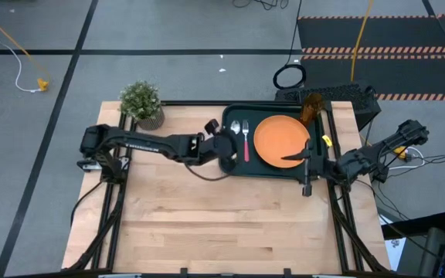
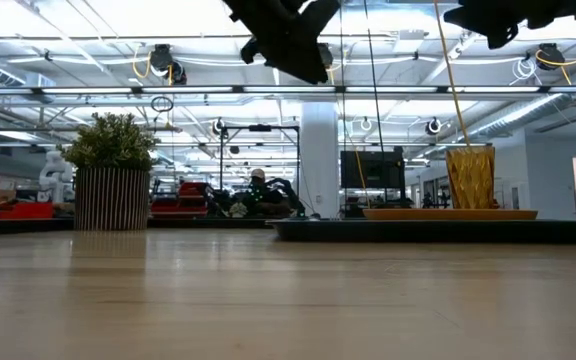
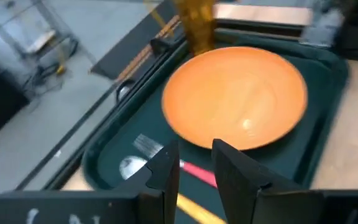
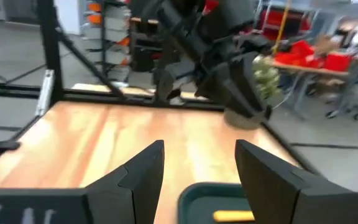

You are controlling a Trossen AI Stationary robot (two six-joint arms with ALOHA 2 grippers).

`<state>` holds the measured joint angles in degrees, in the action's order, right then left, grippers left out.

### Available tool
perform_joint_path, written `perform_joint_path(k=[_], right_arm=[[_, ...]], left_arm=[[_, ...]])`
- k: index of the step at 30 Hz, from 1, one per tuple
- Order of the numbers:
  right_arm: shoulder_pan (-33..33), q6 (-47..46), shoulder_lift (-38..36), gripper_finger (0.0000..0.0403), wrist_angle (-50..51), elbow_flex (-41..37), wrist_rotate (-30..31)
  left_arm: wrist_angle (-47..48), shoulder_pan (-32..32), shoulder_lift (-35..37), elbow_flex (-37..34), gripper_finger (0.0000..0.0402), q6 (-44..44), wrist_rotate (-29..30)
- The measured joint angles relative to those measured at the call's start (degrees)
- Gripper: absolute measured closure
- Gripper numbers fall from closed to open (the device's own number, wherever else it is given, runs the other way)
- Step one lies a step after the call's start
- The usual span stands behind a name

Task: Pick and place plate/cup/fork/spoon on tray
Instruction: Return to Home Position

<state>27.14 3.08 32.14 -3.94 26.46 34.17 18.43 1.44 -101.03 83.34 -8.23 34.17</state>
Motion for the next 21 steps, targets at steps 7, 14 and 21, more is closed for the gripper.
perform_joint_path(k=[7, 14, 21], right_arm=[[0.0, -2.5, 0.0, 0.0211, 3.4, 0.0, -11.1], [0.0, -2.4, 0.0, 0.0234, 6.2, -0.3, -14.9], [0.0, -1.3, -0.5, 0.0298, 4.1, -3.1, -14.8]], left_arm=[[-10.5, 1.6, 1.1, -9.0, 0.0303, 2.8, -9.0], [-32.3, 2.8, 6.9, -23.6, 0.0307, 5.8, -13.7], [-46.0, 3.8, 12.9, -37.6, 0.0360, 6.8, -18.8]])
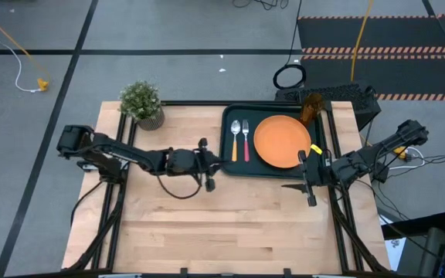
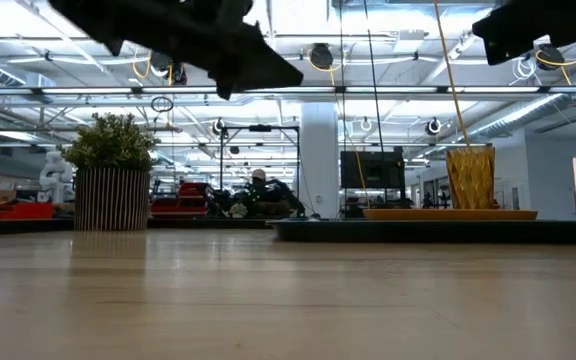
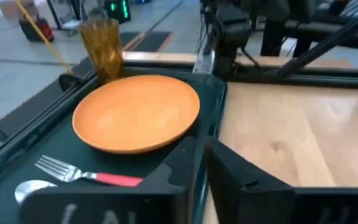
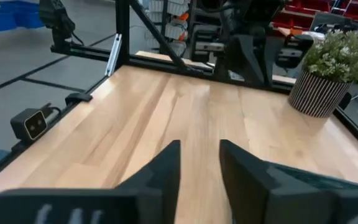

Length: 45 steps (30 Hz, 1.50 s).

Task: Pick and place plate/cup/fork/spoon on tray
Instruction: Return to Home Position

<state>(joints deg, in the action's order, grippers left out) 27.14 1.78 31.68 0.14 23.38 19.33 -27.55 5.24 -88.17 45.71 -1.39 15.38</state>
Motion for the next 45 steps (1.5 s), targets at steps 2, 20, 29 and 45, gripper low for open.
perform_joint_path(k=[2, 20, 29, 45], right_arm=[[0.0, 0.0, -0.3, 0.0322, -1.3, -1.0, 0.0], [0.0, -0.7, -5.2, 0.0401, -16.6, -14.3, -6.0], [0.0, -0.9, -8.7, 0.0402, -20.9, -19.0, -5.9], [-0.4, 4.4, -18.0, 0.0403, -20.4, -21.7, -16.5]], left_arm=[[-3.9, 0.0, 1.1, -3.1, 0.0382, 0.4, -0.8], [-19.6, 0.0, 7.7, -22.1, 0.0387, -2.0, -4.0], [-20.2, -1.6, 7.6, -24.6, 0.0391, -1.6, -4.6], [-20.7, -7.5, 7.7, -24.6, 0.0389, 0.2, -12.9]])
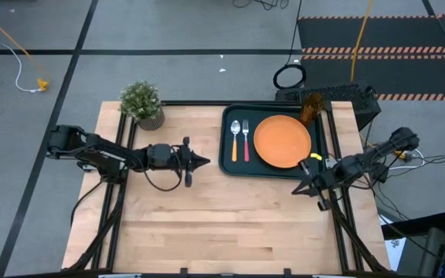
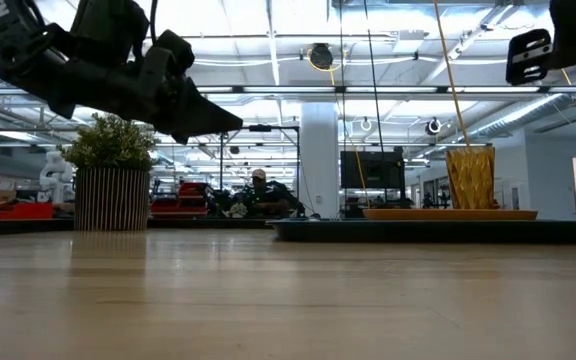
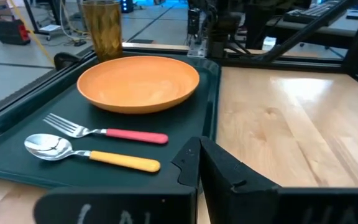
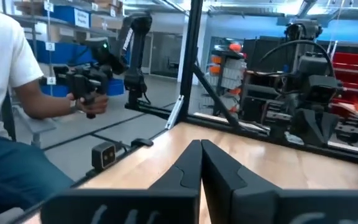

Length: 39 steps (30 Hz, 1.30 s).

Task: Pick and place plate/cup/fork/spoon on tray
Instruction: Return to Home Position

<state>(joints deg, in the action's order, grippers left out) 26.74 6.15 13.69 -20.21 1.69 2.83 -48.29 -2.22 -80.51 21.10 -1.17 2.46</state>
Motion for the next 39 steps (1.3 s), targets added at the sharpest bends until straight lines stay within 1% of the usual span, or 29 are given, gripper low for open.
perform_joint_path(k=[4, 8, 9, 14, 18, 19, 21, 24, 27, 31, 37, 39], right_arm=[[-1.2, 0.3, -6.4, 0.0403, 5.2, -0.1, 0.0], [-1.8, 0.6, -13.1, 0.0403, 10.6, -0.1, 0.0], [-2.0, 0.8, -13.7, 0.0403, 11.1, -0.1, 0.0], [-4.3, 0.7, -13.6, 0.0403, 12.3, 0.1, 0.6], [-9.2, 0.2, -13.5, 0.0403, 11.6, 0.1, 1.6], [-10.7, -0.6, -13.6, 0.0403, 11.6, 0.1, 1.3], [-13.8, -1.9, -13.6, 0.0403, 12.1, 0.1, -1.1], [-17.8, -4.0, -13.5, 0.0403, 15.1, 0.1, -4.2], [-20.6, -5.1, -13.5, 0.0403, 17.3, -0.3, -4.5], [-23.2, -6.1, -13.5, 0.0403, 18.2, -0.8, -4.4], [-25.0, -6.4, -13.5, 0.0403, 18.6, -0.8, -4.3], [-25.2, -6.4, -13.5, 0.0403, 18.7, -0.8, -4.3]], left_arm=[[0.0, -0.9, 0.0, 0.0, 0.0398, 0.0, -1.0], [-1.0, -1.5, 0.0, 0.0, 0.0391, 0.0, -2.5], [-1.5, -1.5, 0.0, 0.0, 0.0388, 0.0, -2.5], [-2.8, -1.6, 0.0, 0.1, 0.0392, 0.2, -2.6], [-4.3, -1.7, 0.0, 0.1, 0.0398, 1.0, -2.7], [-4.8, -1.8, 0.0, 0.1, 0.0396, 1.3, -2.7], [-5.7, -2.0, 0.0, 0.1, 0.0390, 1.3, -2.7], [-6.5, -2.3, 0.0, 0.1, 0.0384, 1.2, -2.7], [-6.4, -2.3, 0.0, 0.1, 0.0388, 1.0, -2.7], [-6.4, -2.3, 0.0, 0.1, 0.0398, 1.0, -2.7], [-6.3, -2.3, 0.0, 0.1, 0.0387, 0.7, -2.9], [-6.3, -2.4, 0.0, 0.0, 0.0389, 0.9, -5.4]])
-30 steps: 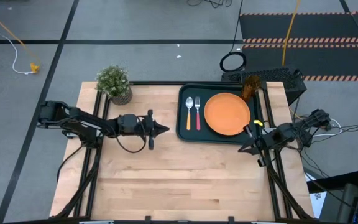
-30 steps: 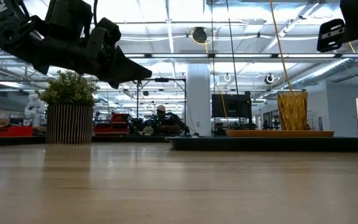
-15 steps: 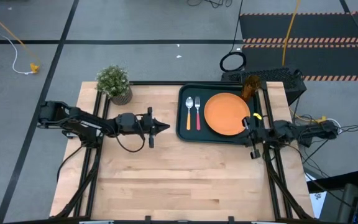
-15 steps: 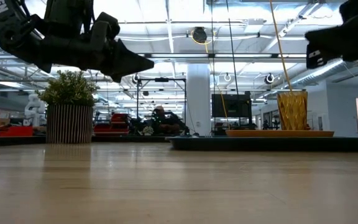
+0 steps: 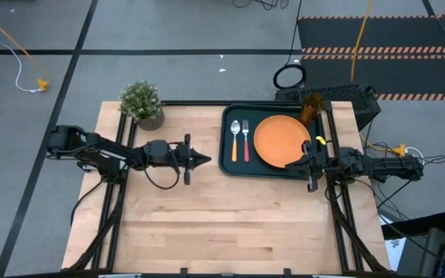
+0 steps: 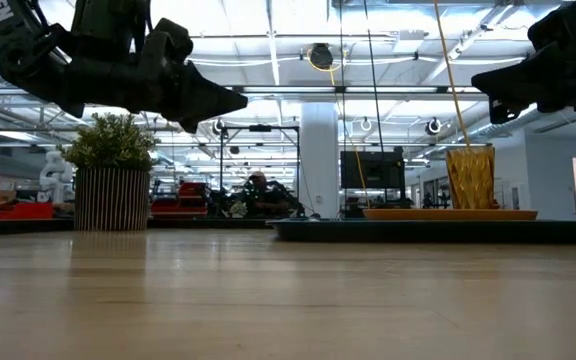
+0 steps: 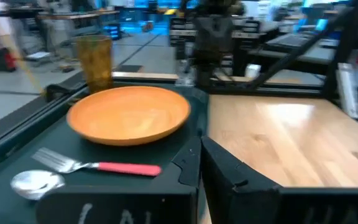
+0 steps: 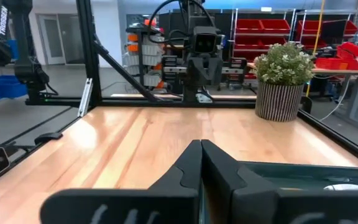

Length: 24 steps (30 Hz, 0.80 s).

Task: Pick and place plate/cup/fork/spoon on tray
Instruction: Return to Home Position

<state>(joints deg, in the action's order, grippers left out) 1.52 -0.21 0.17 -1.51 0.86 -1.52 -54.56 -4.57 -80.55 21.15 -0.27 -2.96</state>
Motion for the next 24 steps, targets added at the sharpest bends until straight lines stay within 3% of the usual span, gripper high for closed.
perform_joint_path(k=[3, 12, 24], right_arm=[[0.0, -0.3, 0.0, 0.0403, -0.1, 0.0, 0.0], [0.0, -0.7, 0.0, 0.0403, -0.5, 0.0, -0.1], [0.0, -0.7, 0.6, 0.0403, -0.4, 0.0, -0.1]], left_arm=[[-1.2, -0.9, 1.4, -2.4, 0.0398, 0.1, -3.0], [-20.3, -3.7, 5.3, -20.0, 0.0398, -7.0, -0.5], [-15.7, 3.4, 9.5, -20.6, 0.0400, -5.2, 4.5]])
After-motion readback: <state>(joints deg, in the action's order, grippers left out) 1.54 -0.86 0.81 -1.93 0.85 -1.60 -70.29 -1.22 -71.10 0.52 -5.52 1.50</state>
